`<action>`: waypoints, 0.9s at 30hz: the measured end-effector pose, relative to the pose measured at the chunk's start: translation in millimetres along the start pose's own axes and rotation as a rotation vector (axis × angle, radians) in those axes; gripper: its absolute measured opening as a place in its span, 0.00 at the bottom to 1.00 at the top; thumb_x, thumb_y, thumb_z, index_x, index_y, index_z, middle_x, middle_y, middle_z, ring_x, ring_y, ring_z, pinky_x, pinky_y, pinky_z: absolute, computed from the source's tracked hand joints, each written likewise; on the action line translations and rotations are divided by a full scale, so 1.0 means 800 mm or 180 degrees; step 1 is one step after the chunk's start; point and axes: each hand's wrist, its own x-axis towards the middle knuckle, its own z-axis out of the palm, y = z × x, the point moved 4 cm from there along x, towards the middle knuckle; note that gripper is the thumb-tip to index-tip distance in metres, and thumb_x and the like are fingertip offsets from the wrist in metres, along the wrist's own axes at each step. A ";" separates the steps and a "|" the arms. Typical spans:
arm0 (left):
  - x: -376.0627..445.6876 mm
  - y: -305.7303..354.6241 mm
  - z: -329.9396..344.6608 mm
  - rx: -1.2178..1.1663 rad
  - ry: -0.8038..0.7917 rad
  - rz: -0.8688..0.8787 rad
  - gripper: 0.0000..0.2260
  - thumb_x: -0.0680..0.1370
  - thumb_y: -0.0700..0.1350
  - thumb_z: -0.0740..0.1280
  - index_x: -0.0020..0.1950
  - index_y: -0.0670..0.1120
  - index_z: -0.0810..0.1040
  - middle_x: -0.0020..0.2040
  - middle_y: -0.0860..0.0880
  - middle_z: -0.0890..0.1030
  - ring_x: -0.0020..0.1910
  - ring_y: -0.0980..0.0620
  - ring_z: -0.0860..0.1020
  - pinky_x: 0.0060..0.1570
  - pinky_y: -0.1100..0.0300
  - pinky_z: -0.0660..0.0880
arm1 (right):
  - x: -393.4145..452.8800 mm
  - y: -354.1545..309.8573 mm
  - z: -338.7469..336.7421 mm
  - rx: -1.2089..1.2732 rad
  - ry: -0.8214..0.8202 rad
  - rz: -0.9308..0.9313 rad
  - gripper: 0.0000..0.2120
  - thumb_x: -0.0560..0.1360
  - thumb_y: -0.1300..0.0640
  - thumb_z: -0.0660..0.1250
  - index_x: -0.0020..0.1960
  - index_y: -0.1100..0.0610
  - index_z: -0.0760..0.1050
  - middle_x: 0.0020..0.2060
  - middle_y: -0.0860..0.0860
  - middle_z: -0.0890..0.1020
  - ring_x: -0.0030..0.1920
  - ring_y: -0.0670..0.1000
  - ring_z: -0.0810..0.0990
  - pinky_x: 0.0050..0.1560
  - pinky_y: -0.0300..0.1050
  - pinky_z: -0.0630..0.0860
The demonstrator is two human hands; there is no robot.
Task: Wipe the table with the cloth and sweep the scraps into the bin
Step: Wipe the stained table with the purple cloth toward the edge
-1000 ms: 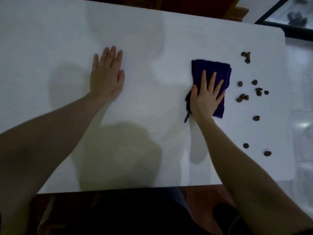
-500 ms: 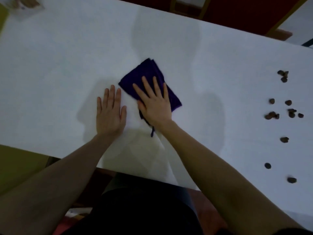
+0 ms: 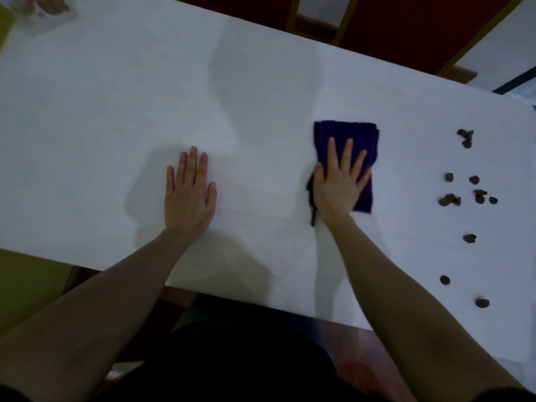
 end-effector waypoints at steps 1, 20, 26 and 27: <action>0.000 -0.001 0.000 0.0005 -0.0006 0.0013 0.28 0.82 0.53 0.47 0.82 0.45 0.50 0.82 0.45 0.50 0.81 0.46 0.48 0.79 0.45 0.46 | -0.002 -0.027 0.009 0.0008 0.0019 -0.0141 0.28 0.80 0.44 0.54 0.79 0.44 0.54 0.80 0.52 0.55 0.79 0.61 0.49 0.76 0.64 0.45; 0.023 -0.111 -0.043 0.0002 0.0343 -0.0284 0.28 0.83 0.54 0.47 0.82 0.45 0.52 0.82 0.45 0.53 0.81 0.46 0.50 0.79 0.46 0.47 | 0.006 -0.074 0.018 0.0065 -0.0090 -0.0309 0.28 0.83 0.43 0.51 0.80 0.44 0.48 0.80 0.51 0.49 0.80 0.57 0.43 0.77 0.60 0.38; 0.044 -0.202 -0.078 -0.0020 0.0379 -0.0325 0.27 0.83 0.54 0.47 0.81 0.46 0.51 0.82 0.46 0.53 0.81 0.46 0.50 0.79 0.47 0.47 | 0.096 -0.227 0.030 0.0090 -0.0197 -0.0329 0.28 0.83 0.44 0.48 0.81 0.45 0.45 0.80 0.52 0.45 0.79 0.60 0.40 0.76 0.63 0.37; 0.044 -0.217 -0.079 0.0015 0.0364 -0.0332 0.27 0.83 0.54 0.47 0.82 0.46 0.51 0.82 0.45 0.53 0.81 0.46 0.50 0.78 0.47 0.46 | 0.106 -0.260 0.037 0.0051 -0.0259 -0.0429 0.28 0.83 0.44 0.48 0.81 0.45 0.44 0.80 0.53 0.45 0.79 0.61 0.40 0.76 0.63 0.37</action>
